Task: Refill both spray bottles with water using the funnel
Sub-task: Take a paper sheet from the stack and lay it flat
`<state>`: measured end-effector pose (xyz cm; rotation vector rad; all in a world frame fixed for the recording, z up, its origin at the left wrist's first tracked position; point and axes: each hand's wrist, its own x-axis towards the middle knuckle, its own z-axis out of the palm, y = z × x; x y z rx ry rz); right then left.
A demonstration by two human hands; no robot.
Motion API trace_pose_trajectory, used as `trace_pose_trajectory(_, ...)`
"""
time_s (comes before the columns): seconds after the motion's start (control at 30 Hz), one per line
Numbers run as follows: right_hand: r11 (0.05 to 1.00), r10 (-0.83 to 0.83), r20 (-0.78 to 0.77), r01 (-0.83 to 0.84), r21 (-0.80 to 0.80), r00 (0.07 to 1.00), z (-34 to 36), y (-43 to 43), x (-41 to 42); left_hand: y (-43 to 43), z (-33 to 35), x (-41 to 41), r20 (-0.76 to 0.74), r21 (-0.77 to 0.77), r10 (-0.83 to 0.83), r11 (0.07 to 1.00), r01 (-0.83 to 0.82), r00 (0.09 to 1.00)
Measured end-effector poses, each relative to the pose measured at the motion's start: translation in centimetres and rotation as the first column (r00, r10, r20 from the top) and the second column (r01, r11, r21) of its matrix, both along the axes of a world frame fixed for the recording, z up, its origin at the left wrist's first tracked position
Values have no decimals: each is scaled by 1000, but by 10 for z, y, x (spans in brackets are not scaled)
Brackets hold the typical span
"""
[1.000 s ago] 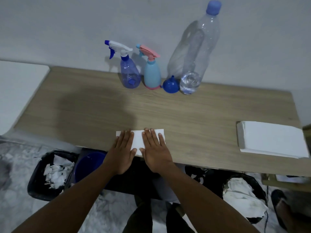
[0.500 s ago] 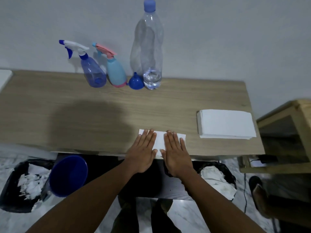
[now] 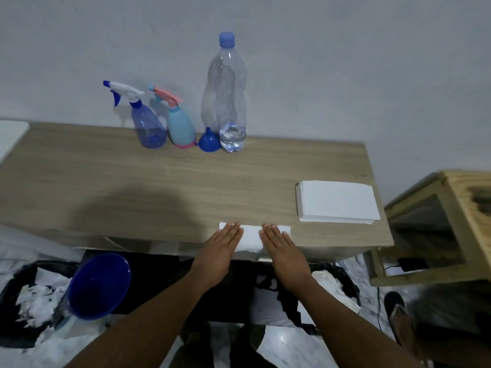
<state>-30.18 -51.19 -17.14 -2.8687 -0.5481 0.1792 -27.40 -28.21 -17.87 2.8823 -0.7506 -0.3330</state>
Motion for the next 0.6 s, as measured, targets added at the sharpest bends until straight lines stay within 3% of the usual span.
trace_pose_trajectory(0.2, 973, -97, 78, 78, 219, 992, 1, -11, 5, -1, 8, 8, 99, -292, 147, 950, -113, 984)
trace_pose_trajectory(0.4, 933, -187, 45, 163, 321, 981, 7, -19, 4, -10, 13, 7, 39, -374, 235, 905, -204, 971)
trace_pose_trajectory(0.6, 843, -375, 9, 337, 419, 927, 11, -56, -25, -48, 32, 5, -45, -521, 148, 840, -150, 988)
